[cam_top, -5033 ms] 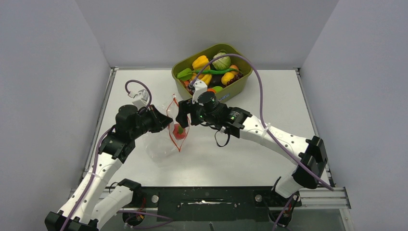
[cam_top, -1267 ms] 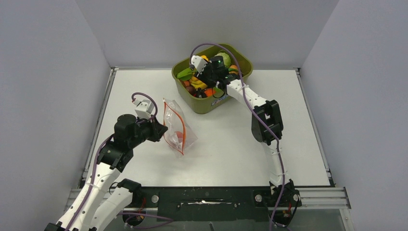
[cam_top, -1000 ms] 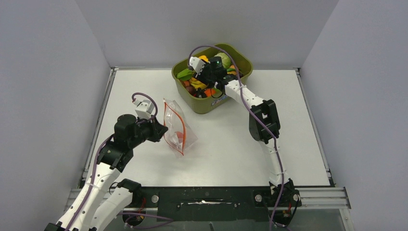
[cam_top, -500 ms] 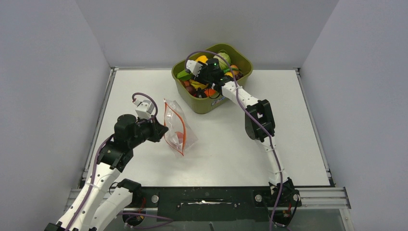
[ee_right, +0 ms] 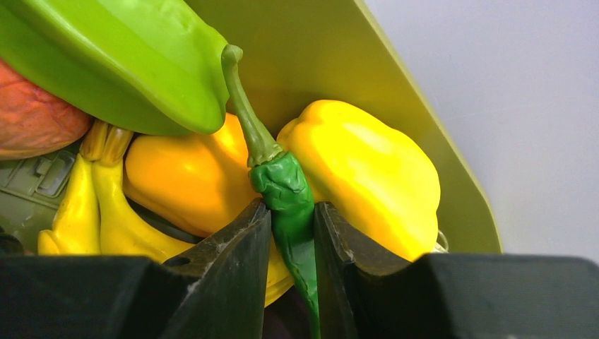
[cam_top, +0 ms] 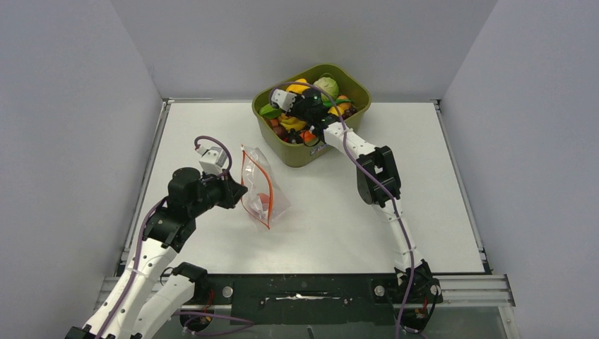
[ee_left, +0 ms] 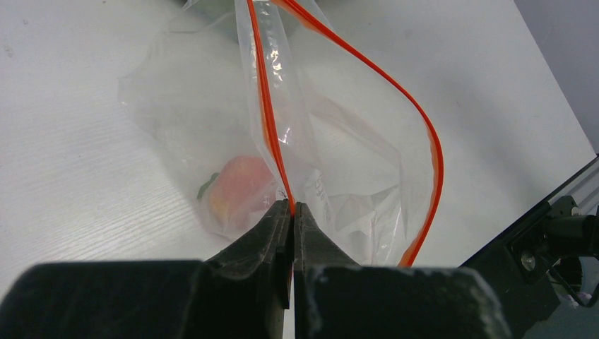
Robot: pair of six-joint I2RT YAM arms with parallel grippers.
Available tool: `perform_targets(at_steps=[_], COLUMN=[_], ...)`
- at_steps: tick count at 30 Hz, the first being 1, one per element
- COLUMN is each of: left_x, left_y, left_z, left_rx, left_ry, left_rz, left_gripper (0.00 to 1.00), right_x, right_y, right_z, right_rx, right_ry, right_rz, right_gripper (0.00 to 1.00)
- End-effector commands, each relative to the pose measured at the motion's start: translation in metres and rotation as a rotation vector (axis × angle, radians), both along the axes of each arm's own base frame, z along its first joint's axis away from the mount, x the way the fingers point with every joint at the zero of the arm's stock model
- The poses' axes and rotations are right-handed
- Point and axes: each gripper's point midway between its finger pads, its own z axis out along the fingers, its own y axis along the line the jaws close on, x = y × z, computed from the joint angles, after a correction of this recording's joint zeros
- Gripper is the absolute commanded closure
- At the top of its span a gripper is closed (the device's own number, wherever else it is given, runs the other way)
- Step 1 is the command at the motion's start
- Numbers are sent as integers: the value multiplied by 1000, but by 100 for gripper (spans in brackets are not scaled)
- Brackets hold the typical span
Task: Place the food in the zip-top bag and seal the zipper
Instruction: Pick up the fake vegetable from the bin.
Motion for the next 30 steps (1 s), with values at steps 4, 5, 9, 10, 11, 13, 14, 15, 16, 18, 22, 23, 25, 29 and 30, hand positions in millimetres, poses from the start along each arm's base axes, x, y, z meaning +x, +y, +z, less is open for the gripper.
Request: perform_targets(at_steps=[4,5,9,10,11,13,14,15,16,18,22,23,25,29,30], left_x=[5,6,6,6,6,7,7,7,7,7,8,8,8,8,7], left_y=[-5,-4,-3,-3,-2,-2,-2,-1,-1,-1,0,0,0,0,0], left_z=[21,21,22,22,22,21,22,21,22,22,21,21,21,22,22], left_rx=[-30,-29,-28,-27,-26,-24,-24,-22,-21,-20,-17,-15,-15,-17,-17], left_ry=[-87,-88,-93,-93,-93,-92,-93,-94,-95,-96,-96,-95,-95,-98,-100], left_rz=[-18,-15,-10,-7,-5,-1,0,1,2,2,7,9,11,9,10], left_gripper=[100,100,100,100,100,100,100,100,100,100,100,100,100,100,100], right_x=[-1,-2,-10,-12,-14,-20,-22,-24,-27,-32,-46,-50,-59,-81,-87], right_y=[3,3,3,3,3,5,6,7,7,9,9,9,9,7,6], right_z=[75,77,82,87,91,99,101,107,110,124,133,137,148,174,178], right_rx=[107,112,141,151,165,196,203,211,220,247,280,293,336,425,431], right_ry=[-153,-150,-134,-135,-134,-119,-113,-116,-116,-131,-115,-111,-101,-92,-93], right_rz=[-4,-6,-1,3,5,19,26,30,31,39,55,58,59,48,47], right_gripper=[77,77,78,78,78,79,80,80,80,80,80,80,80,81,81])
